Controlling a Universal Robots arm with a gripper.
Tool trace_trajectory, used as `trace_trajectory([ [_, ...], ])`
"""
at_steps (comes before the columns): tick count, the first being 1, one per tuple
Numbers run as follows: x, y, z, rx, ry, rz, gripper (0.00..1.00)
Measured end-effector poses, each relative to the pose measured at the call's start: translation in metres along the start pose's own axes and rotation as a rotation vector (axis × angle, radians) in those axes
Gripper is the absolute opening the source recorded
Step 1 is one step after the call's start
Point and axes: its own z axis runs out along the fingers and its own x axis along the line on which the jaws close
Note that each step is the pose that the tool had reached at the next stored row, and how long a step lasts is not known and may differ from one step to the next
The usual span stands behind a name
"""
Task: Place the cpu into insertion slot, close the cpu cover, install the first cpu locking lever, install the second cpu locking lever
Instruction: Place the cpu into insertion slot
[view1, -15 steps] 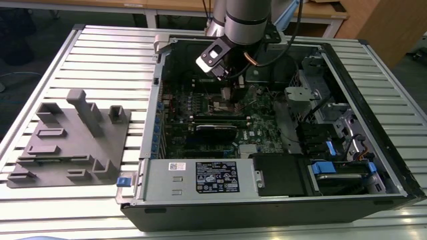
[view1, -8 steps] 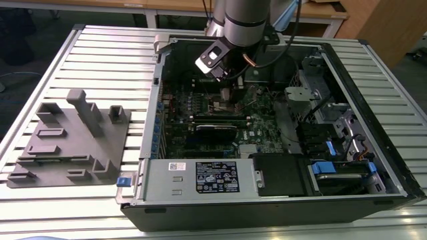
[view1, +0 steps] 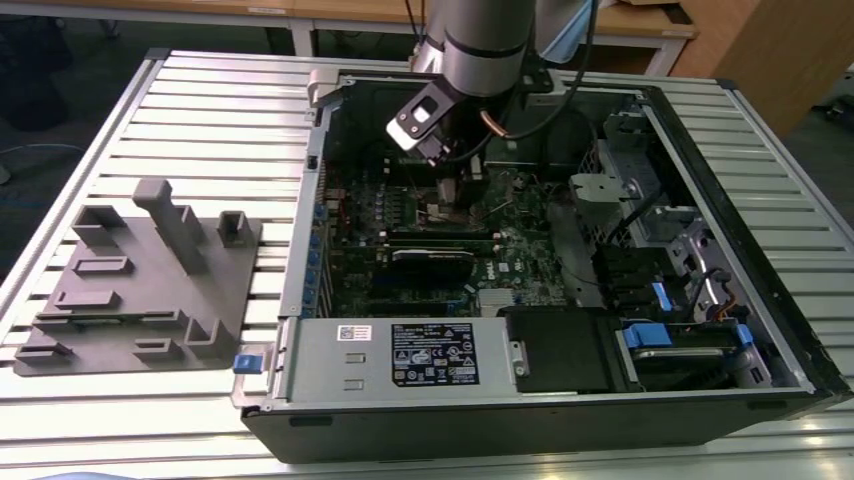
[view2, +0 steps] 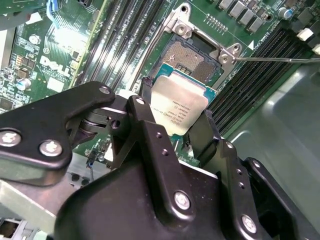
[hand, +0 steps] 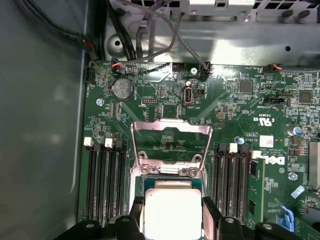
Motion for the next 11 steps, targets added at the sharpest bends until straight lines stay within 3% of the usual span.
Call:
trace_trajectory([
  [11,0.0034,-0.0028,0.0105,0.0,0.0002,0.0,0.54],
])
